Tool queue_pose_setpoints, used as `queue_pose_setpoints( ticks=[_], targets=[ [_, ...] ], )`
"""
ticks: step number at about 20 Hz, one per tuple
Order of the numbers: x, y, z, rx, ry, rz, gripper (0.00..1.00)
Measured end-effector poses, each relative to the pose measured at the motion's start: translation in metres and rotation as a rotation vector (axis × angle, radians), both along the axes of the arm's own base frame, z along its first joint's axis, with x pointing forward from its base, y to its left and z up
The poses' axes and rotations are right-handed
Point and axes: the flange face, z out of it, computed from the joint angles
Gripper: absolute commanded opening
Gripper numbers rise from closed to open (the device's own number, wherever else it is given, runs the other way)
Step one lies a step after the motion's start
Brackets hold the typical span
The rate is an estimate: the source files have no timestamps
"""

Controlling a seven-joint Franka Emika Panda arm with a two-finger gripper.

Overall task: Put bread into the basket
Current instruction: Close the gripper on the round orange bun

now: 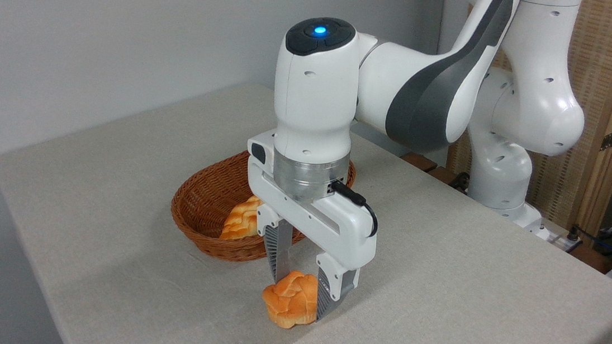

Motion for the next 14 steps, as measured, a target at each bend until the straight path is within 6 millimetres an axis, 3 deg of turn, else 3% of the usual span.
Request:
queue_pose_setpoints(
  ticks=[2, 6, 8, 14],
  targets=[
    [0.000, 0.000, 0.000, -0.011, -0.006, 0.008, 0.99],
    [-0.001, -0.001, -0.003, -0.014, 0.000, 0.009, 0.54],
    [-0.001, -0.005, -0.005, -0.014, 0.005, 0.002, 0.39],
    [0.001, -0.010, -0.009, -0.015, 0.012, -0.007, 0.34]
  ],
)
